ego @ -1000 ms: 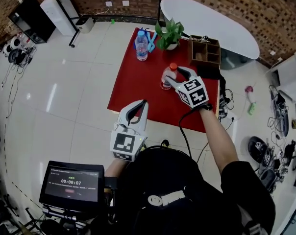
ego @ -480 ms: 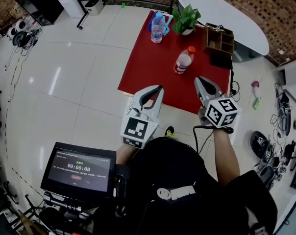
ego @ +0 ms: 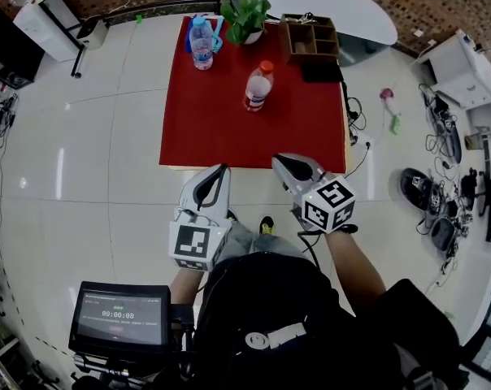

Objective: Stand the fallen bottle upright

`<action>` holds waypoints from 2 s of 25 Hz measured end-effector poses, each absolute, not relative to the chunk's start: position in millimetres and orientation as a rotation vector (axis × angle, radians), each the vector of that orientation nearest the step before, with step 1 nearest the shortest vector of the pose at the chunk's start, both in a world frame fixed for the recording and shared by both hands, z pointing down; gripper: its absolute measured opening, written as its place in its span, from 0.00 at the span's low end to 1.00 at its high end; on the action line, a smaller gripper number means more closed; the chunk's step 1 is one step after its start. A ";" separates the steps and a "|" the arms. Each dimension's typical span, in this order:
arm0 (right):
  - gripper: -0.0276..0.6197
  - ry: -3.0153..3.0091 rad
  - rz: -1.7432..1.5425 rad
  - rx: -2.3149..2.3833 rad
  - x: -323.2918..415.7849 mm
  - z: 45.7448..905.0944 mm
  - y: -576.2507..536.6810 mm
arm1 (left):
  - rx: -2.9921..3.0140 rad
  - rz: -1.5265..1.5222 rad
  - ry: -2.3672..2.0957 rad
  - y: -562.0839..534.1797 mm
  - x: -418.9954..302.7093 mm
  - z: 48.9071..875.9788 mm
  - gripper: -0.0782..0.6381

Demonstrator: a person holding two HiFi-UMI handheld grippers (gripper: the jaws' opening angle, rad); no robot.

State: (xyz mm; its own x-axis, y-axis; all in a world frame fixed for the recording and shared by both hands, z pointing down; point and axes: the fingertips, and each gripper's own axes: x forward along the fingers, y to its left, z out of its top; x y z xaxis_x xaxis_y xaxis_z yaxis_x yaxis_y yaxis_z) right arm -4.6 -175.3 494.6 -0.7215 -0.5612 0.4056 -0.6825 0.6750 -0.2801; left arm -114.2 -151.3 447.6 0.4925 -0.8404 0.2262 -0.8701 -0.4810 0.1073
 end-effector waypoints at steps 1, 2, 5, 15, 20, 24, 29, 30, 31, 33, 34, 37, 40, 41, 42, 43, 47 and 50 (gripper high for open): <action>0.05 -2.609 0.601 0.976 -6.5 496.1 -168.7 | 2.522 0.215 -1.477 -148.6 -112.5 448.1 0.11; 0.05 -2.612 0.595 0.960 -8.4 498.1 -161.7 | 2.512 0.221 -1.483 -145.5 -110.3 448.0 0.11; 0.05 -2.631 0.591 0.909 -10.9 501.9 -139.9 | 2.504 0.237 -1.487 -130.9 -96.7 448.0 0.11; 0.05 -2.710 0.604 0.948 76.7 487.6 -55.5 | 2.611 0.313 -1.441 -49.3 11.8 437.8 0.11; 0.05 -2.791 0.619 0.902 90.0 475.6 -16.4 | 2.595 0.366 -1.528 -3.0 26.6 425.7 0.11; 0.05 -2.828 0.624 0.847 89.0 469.0 3.4 | 2.572 0.389 -1.594 18.5 29.4 417.3 0.11; 0.05 -2.839 0.644 0.857 81.6 466.4 14.3 | 2.558 0.382 -1.602 30.5 23.9 415.0 0.11; 0.05 -2.836 0.657 0.855 78.7 468.6 15.6 | 2.550 0.378 -1.602 31.7 21.4 416.2 0.11; 0.05 -2.830 0.666 0.852 75.7 471.5 17.0 | 2.542 0.374 -1.600 33.1 19.0 417.9 0.11; 0.05 -2.816 0.664 0.853 67.8 475.3 17.2 | 2.538 0.364 -1.590 33.7 13.2 420.0 0.11; 0.05 -2.812 0.654 0.860 62.7 474.9 15.8 | 2.540 0.356 -1.585 33.1 9.1 419.8 0.11; 0.05 -2.799 0.600 0.900 47.1 470.2 17.0 | 2.542 0.326 -1.576 36.0 -5.6 419.5 0.11; 0.05 -2.792 0.567 0.902 33.8 468.4 17.7 | 2.538 0.297 -1.588 36.7 -17.9 420.6 0.11; 0.05 -2.792 0.557 0.900 30.0 467.4 17.4 | 2.540 0.288 -1.593 36.0 -21.7 420.2 0.11; 0.05 -2.790 0.546 0.897 26.2 466.3 18.7 | 2.540 0.280 -1.597 36.5 -25.7 420.0 0.11; 0.05 -2.788 0.535 0.891 22.2 465.1 21.2 | 2.537 0.271 -1.601 38.3 -30.2 419.7 0.11; 0.05 -2.788 0.499 0.859 2.3 456.1 32.5 | 2.523 0.236 -1.634 48.7 -51.7 412.4 0.11; 0.05 -2.794 0.475 0.832 -6.4 452.5 40.1 | 2.508 0.221 -1.655 53.8 -60.5 411.1 0.11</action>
State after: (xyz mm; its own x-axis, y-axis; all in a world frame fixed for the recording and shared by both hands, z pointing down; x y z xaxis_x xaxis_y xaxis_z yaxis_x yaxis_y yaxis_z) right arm -6.4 40.1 452.5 -0.8253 -0.4979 0.2665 -0.5580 0.7915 -0.2492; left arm -60.5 53.8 411.1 0.3884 -0.9013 0.1919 -0.9201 -0.3908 0.0269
